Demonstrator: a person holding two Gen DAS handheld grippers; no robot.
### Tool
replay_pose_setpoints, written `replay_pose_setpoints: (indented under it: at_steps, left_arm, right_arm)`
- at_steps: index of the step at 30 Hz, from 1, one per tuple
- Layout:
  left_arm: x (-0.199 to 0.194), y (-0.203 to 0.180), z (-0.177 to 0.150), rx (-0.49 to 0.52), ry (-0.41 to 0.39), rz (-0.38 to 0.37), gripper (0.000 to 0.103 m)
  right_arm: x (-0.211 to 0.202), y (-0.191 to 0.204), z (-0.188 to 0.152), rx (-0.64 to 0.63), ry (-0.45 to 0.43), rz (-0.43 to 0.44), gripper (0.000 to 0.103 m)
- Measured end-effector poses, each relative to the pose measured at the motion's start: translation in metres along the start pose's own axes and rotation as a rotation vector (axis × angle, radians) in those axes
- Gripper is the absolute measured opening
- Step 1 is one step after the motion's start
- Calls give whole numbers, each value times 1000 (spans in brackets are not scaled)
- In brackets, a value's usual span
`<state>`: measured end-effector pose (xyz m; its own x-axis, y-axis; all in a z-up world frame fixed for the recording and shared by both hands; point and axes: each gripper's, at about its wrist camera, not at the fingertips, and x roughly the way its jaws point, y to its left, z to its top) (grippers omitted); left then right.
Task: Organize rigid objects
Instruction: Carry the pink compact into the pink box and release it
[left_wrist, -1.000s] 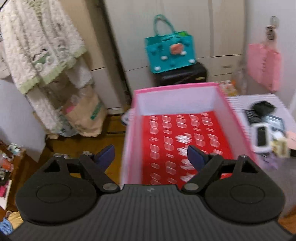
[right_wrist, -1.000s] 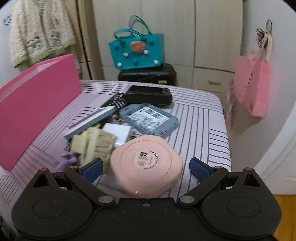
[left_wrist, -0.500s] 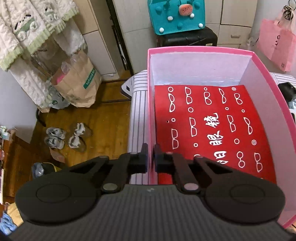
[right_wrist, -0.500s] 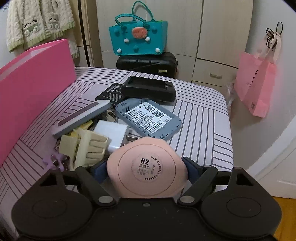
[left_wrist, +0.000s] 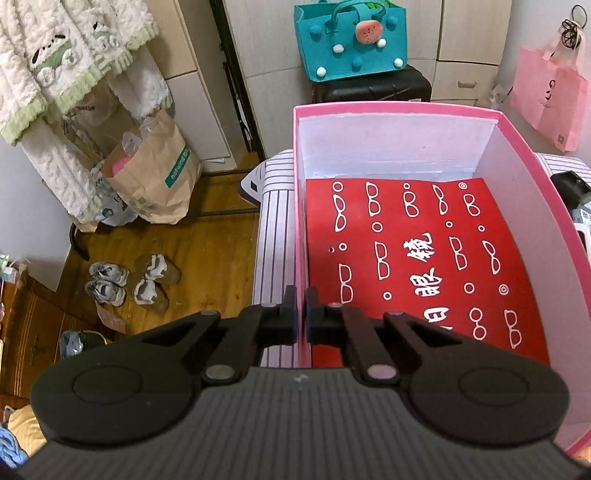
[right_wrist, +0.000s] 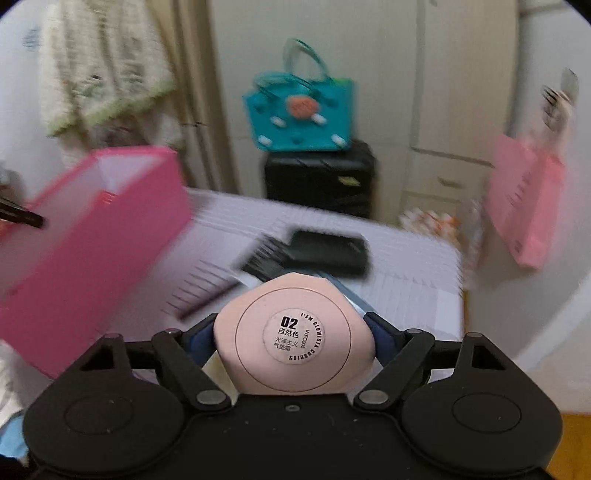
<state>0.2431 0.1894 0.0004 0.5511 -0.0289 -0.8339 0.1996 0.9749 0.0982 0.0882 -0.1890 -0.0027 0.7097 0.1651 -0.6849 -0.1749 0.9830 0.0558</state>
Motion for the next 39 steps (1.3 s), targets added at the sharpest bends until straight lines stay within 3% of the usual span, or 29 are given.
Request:
replay_pose_setpoints:
  at_steps: [8, 11, 16, 19, 26, 31, 39]
  left_arm:
    - [-3, -15, 1, 50, -10, -45, 3]
    - [-3, -20, 3, 66, -9, -55, 3]
    - [-2, -25, 7, 83, 27, -61, 4]
    - [-3, -26, 6, 87, 43, -66, 4]
    - [-4, -21, 3, 75, 21, -89, 4]
    - [-3, -14, 2, 38, 17, -130, 6]
    - [-4, -10, 1, 20, 12, -157, 7]
  right_arm:
    - [-10, 56, 62, -104, -75, 290, 86]
    - [2, 87, 88, -163, -23, 397, 86]
    - [47, 141, 126, -217, 151, 490, 86]
    - [82, 170, 145, -229, 254, 505, 86]
    - [157, 216, 150, -271, 392, 429, 86]
    - [193, 231, 150, -313, 405, 367, 86]
    - [230, 238, 149, -343, 444, 372, 86]
